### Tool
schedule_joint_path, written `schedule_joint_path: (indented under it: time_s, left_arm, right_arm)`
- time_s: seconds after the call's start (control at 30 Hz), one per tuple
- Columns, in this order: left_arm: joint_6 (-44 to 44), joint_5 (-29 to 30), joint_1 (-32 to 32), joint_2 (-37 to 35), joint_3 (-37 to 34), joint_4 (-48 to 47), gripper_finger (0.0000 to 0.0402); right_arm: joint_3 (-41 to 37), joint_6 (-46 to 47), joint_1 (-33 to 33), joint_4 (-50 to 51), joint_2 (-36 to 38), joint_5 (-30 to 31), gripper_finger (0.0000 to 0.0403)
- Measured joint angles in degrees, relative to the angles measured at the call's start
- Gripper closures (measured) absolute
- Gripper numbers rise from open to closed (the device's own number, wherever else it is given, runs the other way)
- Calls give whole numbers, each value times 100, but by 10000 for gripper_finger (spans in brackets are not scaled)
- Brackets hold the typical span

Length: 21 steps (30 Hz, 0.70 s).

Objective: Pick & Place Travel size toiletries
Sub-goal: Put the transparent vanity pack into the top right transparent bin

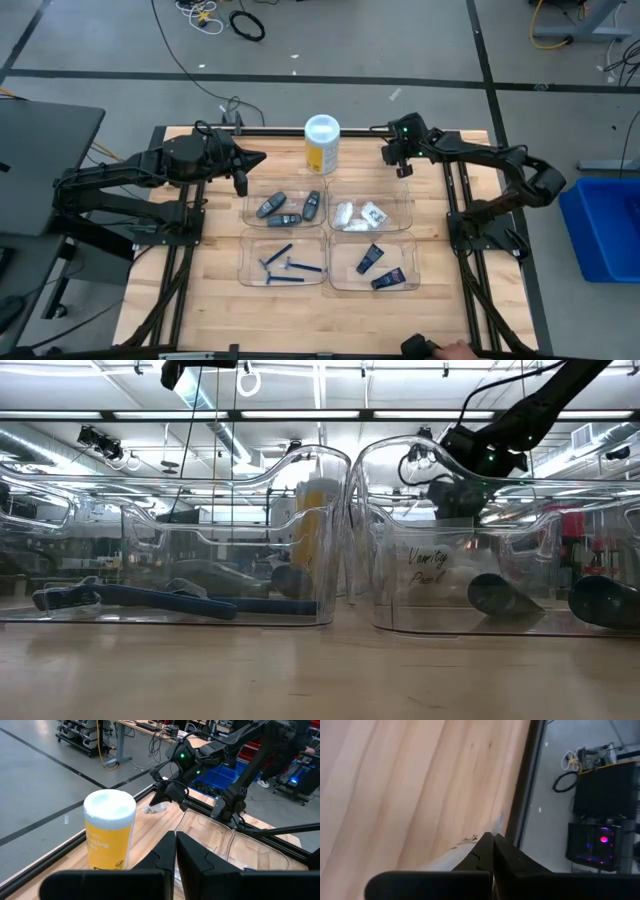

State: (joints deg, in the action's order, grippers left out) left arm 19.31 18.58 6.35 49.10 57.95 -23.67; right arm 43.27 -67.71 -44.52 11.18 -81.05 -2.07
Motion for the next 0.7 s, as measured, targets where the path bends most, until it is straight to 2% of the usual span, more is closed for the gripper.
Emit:
schedule_joint_path:
  time_s: [0.27,0.53,0.7]
  left_arm:
    - [0,-37,0,1,0,1,379]
    - [-47,-39,-2,0,0,1,379]
    - [-70,-39,-1,0,1,1,379]
  right_arm:
    - [0,95,134,0,500,93,403]
    - [0,521,571,-7,1106,99,403]
    - [0,598,823,-4,1316,313,403]
